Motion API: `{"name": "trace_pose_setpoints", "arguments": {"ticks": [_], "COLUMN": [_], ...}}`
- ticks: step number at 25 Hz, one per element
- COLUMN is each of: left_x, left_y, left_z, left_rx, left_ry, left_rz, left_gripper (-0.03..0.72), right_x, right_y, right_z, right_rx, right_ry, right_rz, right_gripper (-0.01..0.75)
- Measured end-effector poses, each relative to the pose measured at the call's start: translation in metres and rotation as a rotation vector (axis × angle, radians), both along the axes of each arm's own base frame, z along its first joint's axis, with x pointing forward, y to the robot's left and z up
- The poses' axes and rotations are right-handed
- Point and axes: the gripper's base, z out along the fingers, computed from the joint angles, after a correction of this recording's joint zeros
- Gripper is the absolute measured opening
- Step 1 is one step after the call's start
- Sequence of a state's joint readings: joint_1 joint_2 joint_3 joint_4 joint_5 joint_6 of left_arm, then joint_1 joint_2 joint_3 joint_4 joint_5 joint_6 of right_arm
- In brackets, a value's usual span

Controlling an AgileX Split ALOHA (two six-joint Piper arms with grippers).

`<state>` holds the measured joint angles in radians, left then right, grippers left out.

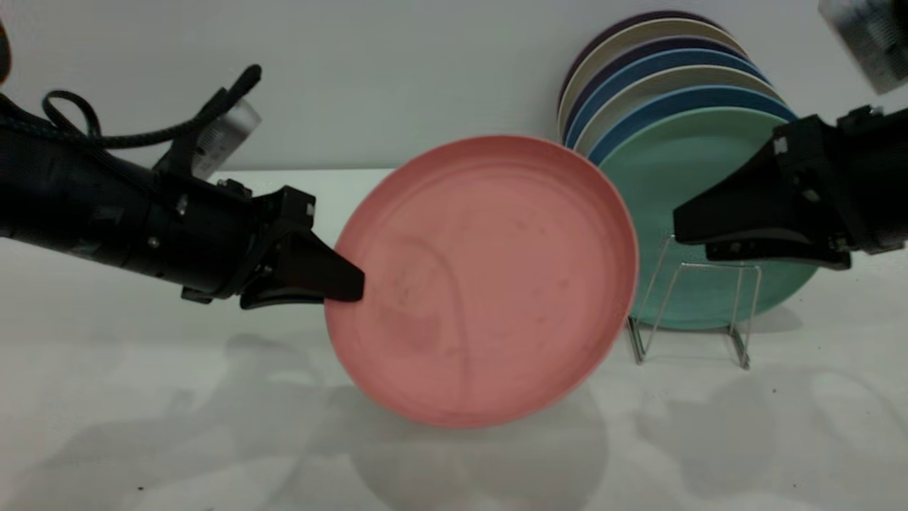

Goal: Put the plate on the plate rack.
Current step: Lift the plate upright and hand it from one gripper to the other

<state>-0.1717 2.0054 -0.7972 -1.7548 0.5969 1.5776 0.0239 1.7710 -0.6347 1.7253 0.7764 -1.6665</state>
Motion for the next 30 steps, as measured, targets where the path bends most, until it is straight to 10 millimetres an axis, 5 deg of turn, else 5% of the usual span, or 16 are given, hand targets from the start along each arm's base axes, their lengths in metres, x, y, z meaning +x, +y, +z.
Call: {"name": "trace_pose_setpoints", "arguments": {"ticks": [9, 19, 30], "left_x": [0.005, 0.013, 0.009], "left_y": [-0.03, -0.013, -0.021], "left_z": [0.01, 0.002, 0.008], "left_rx": [-0.005, 0.123, 0.029], "left_ry": [-0.041, -0.035, -0.029], "left_rz": [-0.067, 0.017, -0.027], "left_gripper": [0.018, 0.017, 0.016], "right_x": [-0.002, 0.002, 0.003], "right_y": [0.027, 0.014, 0.014], "right_z": [-0.007, -0.009, -0.007], "right_rx": [-0.009, -0.029, -0.006], "right_ry": [0.011, 0.011, 0.01], "right_rz": [0.064, 0.016, 0.02], "right_gripper": [0.38, 0.38, 0.38]}}
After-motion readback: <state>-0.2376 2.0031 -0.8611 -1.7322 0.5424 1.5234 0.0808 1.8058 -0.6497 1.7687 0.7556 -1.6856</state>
